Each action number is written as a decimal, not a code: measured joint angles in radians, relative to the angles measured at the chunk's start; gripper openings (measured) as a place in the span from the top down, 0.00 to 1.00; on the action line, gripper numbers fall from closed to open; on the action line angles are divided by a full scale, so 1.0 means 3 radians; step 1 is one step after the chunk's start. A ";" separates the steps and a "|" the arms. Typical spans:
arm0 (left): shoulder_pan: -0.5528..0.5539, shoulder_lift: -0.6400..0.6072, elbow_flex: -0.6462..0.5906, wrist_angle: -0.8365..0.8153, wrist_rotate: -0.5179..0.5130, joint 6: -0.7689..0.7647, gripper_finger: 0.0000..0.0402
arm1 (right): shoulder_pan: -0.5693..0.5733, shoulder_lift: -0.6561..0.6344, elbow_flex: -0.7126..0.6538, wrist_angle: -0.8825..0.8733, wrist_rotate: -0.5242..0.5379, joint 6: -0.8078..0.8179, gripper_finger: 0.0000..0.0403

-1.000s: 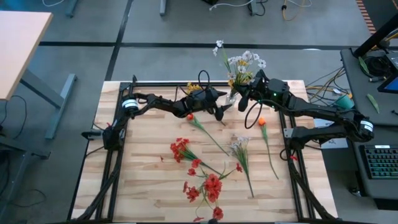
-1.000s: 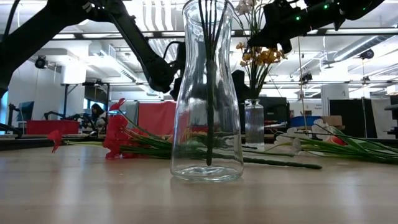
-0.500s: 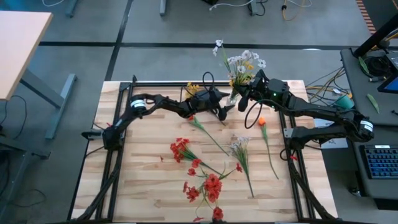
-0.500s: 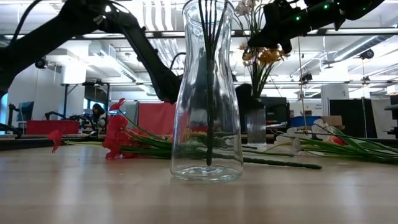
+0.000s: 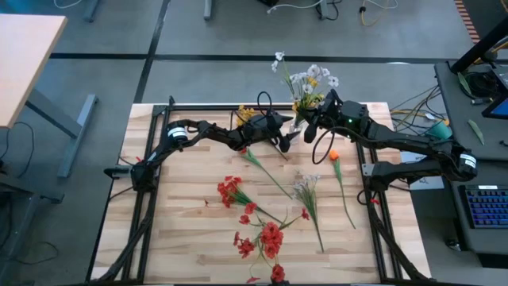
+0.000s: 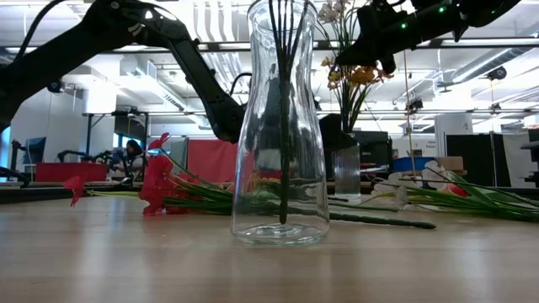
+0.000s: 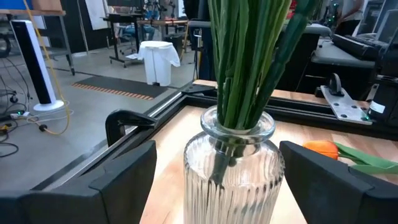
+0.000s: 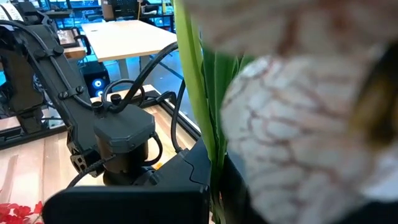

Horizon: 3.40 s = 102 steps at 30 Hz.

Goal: Sort flowers into vase by color
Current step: Put the left white flowers into the top transparent vase

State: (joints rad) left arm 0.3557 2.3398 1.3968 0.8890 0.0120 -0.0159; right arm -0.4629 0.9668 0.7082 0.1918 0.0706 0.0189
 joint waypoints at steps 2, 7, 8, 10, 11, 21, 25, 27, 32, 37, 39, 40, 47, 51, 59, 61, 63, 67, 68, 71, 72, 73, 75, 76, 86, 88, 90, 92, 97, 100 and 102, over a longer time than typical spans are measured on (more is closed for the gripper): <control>0.0000 0.0000 0.0000 0.0002 0.0000 0.0007 0.23 | 0.0000 0.0000 0.0000 0.0000 -0.0001 0.0000 0.98; -0.0001 0.0000 0.0000 0.0001 -0.0003 0.0010 0.28 | 0.0000 0.0000 0.0000 0.0000 0.0000 0.0000 0.98; -0.0001 0.0000 0.0000 0.0001 -0.0003 0.0010 0.29 | 0.0000 0.0000 0.0000 0.0000 0.0001 0.0000 0.98; -0.0001 0.0000 0.0000 0.0001 -0.0009 0.0010 0.32 | 0.0000 0.0000 0.0000 0.0000 0.0001 0.0000 0.98; -0.0002 0.0000 -0.0002 0.0001 -0.0013 0.0009 0.33 | 0.0000 0.0000 0.0000 0.0000 0.0001 0.0000 0.98; -0.0003 0.0000 -0.0010 -0.0057 -0.0014 0.0010 0.42 | 0.0000 0.0000 0.0000 -0.0002 0.0001 -0.0039 0.98; -0.0003 -0.0001 -0.0014 -0.0058 -0.0015 0.0000 0.43 | -0.0001 0.0016 0.0000 -0.0011 0.0001 -0.0055 0.98; -0.0003 -0.0001 -0.0014 -0.0060 -0.0015 0.0000 0.43 | -0.0001 0.0044 0.0000 -0.0025 0.0025 -0.0081 0.98; -0.0003 -0.0003 -0.0020 -0.0062 -0.0014 -0.0003 0.43 | -0.0001 0.0163 0.0000 -0.0023 0.0027 -0.0126 0.98; -0.0003 -0.0005 -0.0033 -0.0060 -0.0015 -0.0006 0.43 | -0.0001 0.0274 0.0000 -0.0018 0.0030 -0.0145 0.98; -0.0003 -0.0005 -0.0033 -0.0061 -0.0014 -0.0010 0.43 | -0.0001 0.0304 0.0000 -0.0023 0.0032 -0.0161 0.98; -0.0004 -0.0005 -0.0034 -0.0061 -0.0014 -0.0011 0.43 | -0.0001 0.0315 0.0000 -0.0035 0.0036 -0.0177 0.98; -0.0004 -0.0005 -0.0036 -0.0066 -0.0015 -0.0014 0.43 | 0.0000 0.0278 0.0000 -0.0079 0.0125 -0.0239 0.95; -0.0004 -0.0005 -0.0037 -0.0069 -0.0017 -0.0049 0.43 | 0.0000 0.0224 0.0000 -0.0186 0.0126 -0.0134 0.86; -0.0004 -0.0006 -0.0037 -0.0071 -0.0017 -0.0067 0.43 | 0.0001 0.0067 -0.0001 -0.0220 0.0134 -0.0095 0.67; -0.0004 -0.0006 -0.0037 -0.0072 -0.0017 -0.0077 0.43 | 0.0002 0.0056 -0.0001 -0.0215 0.0093 -0.0098 0.67; -0.0004 -0.0006 -0.0038 -0.0071 -0.0017 -0.0077 0.43 | 0.0015 0.0069 -0.0001 -0.0225 0.0073 -0.0121 0.67; -0.0004 -0.0006 -0.0038 -0.0074 -0.0017 -0.0077 0.43 | 0.0039 0.0145 -0.0001 -0.0156 0.0052 -0.0159 0.69; -0.0004 -0.0006 -0.0038 -0.0074 -0.0017 -0.0078 0.43 | 0.0039 0.0162 -0.0001 -0.0112 0.0052 -0.0183 0.70; -0.0004 -0.0006 -0.0038 -0.0074 -0.0017 -0.0078 0.43 | 0.0037 0.0219 -0.0001 -0.0036 0.0061 -0.0229 0.72; -0.0004 -0.0006 -0.0038 -0.0075 -0.0017 -0.0079 0.43 | 0.0037 0.0241 -0.0001 -0.0035 0.0062 -0.0239 0.73; -0.0004 -0.0006 -0.0038 -0.0075 -0.0017 -0.0079 0.43 | 0.0037 0.0258 -0.0001 -0.0022 0.0063 -0.0244 0.75; -0.0004 -0.0006 -0.0038 -0.0075 -0.0017 -0.0079 0.43 | 0.0037 0.0284 -0.0001 -0.0013 0.0067 -0.0285 0.81; -0.0004 -0.0006 -0.0038 -0.0076 -0.0017 -0.0079 0.43 | 0.0037 0.0297 -0.0001 -0.0011 0.0094 -0.0301 0.84; -0.0004 -0.0006 -0.0038 -0.0077 -0.0017 -0.0079 0.43 | 0.0037 0.0318 -0.0001 -0.0289 0.0310 -0.0405 0.97; -0.0004 -0.0006 -0.0038 -0.0076 -0.0017 -0.0079 0.43 | 0.0037 0.0318 -0.0001 -0.0378 0.0365 -0.0417 0.97; -0.0004 -0.0006 -0.0038 -0.0078 -0.0017 -0.0079 0.43 | 0.0037 0.0318 0.0000 -0.0424 0.0384 -0.0439 0.97; -0.0004 -0.0006 -0.0038 -0.0077 -0.0017 -0.0079 0.43 | 0.0038 0.0315 -0.0001 -0.0313 0.0379 -0.0399 0.97; -0.0004 -0.0006 -0.0038 -0.0078 -0.0017 -0.0079 0.43 | 0.0045 0.0264 0.0025 -0.0180 0.0212 -0.0374 0.92; -0.0004 -0.0006 -0.0038 -0.0083 -0.0017 -0.0079 0.43 | 0.0045 0.0273 0.0099 -0.0261 0.0201 -0.0375 0.82; -0.0004 -0.0006 -0.0038 -0.0088 -0.0017 -0.0079 0.43 | 0.0047 0.0273 0.0145 -0.0266 0.0202 -0.0411 0.74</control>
State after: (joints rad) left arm 0.3546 2.3379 1.3853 0.8627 0.0071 -0.0395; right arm -0.4489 1.0489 0.7517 0.1121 0.1311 -0.1045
